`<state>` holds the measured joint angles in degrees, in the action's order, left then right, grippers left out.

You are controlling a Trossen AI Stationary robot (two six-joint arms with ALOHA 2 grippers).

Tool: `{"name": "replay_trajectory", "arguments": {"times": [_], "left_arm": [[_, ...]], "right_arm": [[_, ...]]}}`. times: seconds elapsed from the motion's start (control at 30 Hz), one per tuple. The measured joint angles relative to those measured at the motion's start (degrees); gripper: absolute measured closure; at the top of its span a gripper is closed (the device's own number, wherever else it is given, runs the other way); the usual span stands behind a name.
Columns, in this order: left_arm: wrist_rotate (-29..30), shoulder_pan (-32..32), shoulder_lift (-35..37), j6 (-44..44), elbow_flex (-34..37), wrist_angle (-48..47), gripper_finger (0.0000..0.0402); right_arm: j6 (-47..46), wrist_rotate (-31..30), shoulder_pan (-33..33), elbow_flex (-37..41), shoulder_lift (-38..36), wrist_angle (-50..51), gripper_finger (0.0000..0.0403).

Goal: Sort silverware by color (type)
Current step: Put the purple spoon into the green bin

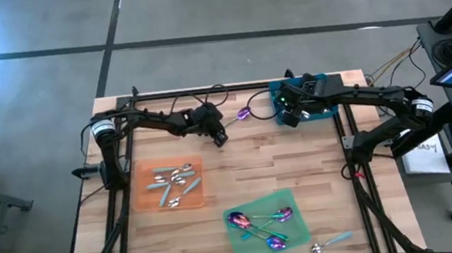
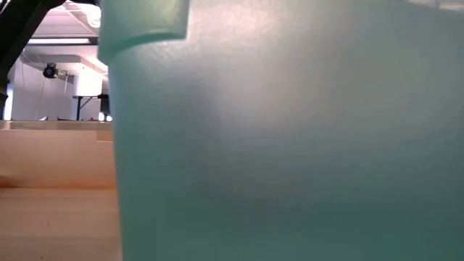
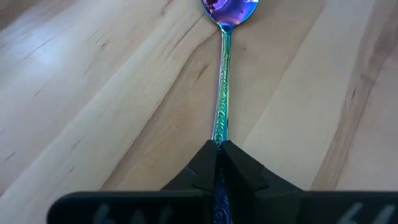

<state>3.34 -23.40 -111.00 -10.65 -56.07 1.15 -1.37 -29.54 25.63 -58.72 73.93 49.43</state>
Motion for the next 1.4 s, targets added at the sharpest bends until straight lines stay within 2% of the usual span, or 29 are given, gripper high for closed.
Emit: {"name": "replay_trajectory", "arguments": {"times": [0.27,0.6,0.73,0.87,1.17,1.27,1.4], "left_arm": [[-1.43,0.0,4.47,0.65,0.75,3.29,0.0399],[-2.81,-0.05,4.55,6.76,0.87,5.79,0.0401],[-2.53,-0.28,4.55,8.5,0.87,5.9,0.0398],[-2.57,-0.22,4.49,10.27,0.81,5.95,0.0369],[-2.55,-1.21,3.86,13.43,0.7,6.38,0.0261],[-2.5,-1.96,2.46,13.43,0.7,6.91,0.0246],[-2.37,-2.75,0.63,13.4,0.67,8.11,0.0247]], "right_arm": [[-1.11,0.04,0.0,0.0,0.0,0.33,0.0232],[-1.22,0.25,0.0,0.0,0.0,-0.5,0.0232],[-1.19,3.02,0.0,0.0,0.0,-0.5,0.0232],[-1.2,4.7,0.0,0.0,0.0,-0.5,0.0232],[-1.2,4.65,0.0,0.0,0.0,-0.52,0.0232],[-1.2,4.61,0.0,0.0,0.0,-0.55,0.0232],[-1.22,4.59,0.0,0.0,0.0,-0.63,0.0232]]}}
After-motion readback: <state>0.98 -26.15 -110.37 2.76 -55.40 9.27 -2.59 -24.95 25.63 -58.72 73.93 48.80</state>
